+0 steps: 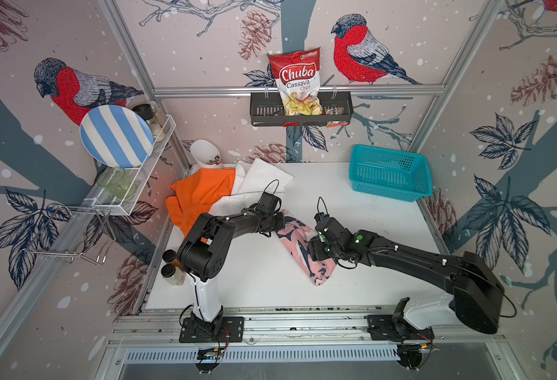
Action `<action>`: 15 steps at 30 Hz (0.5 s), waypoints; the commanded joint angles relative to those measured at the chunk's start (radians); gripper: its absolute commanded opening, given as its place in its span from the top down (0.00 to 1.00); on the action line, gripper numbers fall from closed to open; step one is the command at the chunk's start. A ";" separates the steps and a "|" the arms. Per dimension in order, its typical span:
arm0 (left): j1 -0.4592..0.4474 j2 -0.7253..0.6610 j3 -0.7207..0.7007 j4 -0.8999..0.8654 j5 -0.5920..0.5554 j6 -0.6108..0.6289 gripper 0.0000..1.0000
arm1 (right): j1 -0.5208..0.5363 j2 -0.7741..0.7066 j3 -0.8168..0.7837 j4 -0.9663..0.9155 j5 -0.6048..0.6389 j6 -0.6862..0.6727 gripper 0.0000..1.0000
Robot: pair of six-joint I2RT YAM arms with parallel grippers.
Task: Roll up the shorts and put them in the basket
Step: Roll the shorts at the center of the board.
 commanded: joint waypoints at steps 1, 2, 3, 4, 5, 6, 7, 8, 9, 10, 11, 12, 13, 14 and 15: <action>0.005 0.013 -0.019 -0.155 -0.040 0.017 0.91 | -0.159 -0.004 -0.056 0.121 -0.109 -0.058 0.26; 0.005 0.017 -0.016 -0.155 -0.036 0.018 0.91 | -0.191 0.019 -0.052 0.126 -0.105 -0.075 0.26; 0.006 0.024 -0.012 -0.156 -0.031 0.018 0.92 | -0.201 0.064 -0.025 0.093 -0.084 -0.097 0.24; 0.005 0.026 -0.011 -0.160 -0.029 0.019 0.92 | -0.201 0.107 0.004 0.051 -0.057 -0.109 0.22; 0.005 0.024 -0.011 -0.159 -0.030 0.020 0.93 | -0.198 0.156 0.022 0.021 -0.036 -0.119 0.21; 0.007 0.021 -0.012 -0.159 -0.035 0.017 0.93 | -0.190 0.189 0.024 0.015 -0.019 -0.125 0.21; 0.007 0.018 -0.012 -0.160 -0.035 0.017 0.93 | -0.185 0.210 0.021 0.016 -0.005 -0.127 0.21; 0.007 0.017 -0.010 -0.162 -0.037 0.018 0.94 | -0.176 0.231 0.018 0.017 0.013 -0.124 0.21; 0.008 0.017 -0.003 -0.169 -0.040 0.018 0.94 | -0.169 0.249 0.018 0.009 0.032 -0.120 0.21; 0.010 0.017 0.000 -0.173 -0.041 0.018 0.95 | -0.161 0.264 0.016 0.000 0.046 -0.116 0.22; 0.012 0.015 0.005 -0.176 -0.043 0.017 0.96 | -0.153 0.276 0.012 -0.008 0.070 -0.109 0.27; 0.013 0.015 0.009 -0.184 -0.048 0.017 0.98 | -0.148 0.282 0.006 -0.016 0.088 -0.102 0.32; 0.015 0.014 0.014 -0.193 -0.055 0.016 0.99 | -0.147 0.284 -0.004 -0.019 0.097 -0.095 0.40; 0.018 0.013 0.019 -0.204 -0.064 0.016 1.00 | -0.149 0.283 -0.018 -0.022 0.105 -0.085 0.52; 0.023 0.009 0.023 -0.216 -0.075 0.018 1.00 | -0.150 0.278 -0.034 -0.024 0.112 -0.081 0.64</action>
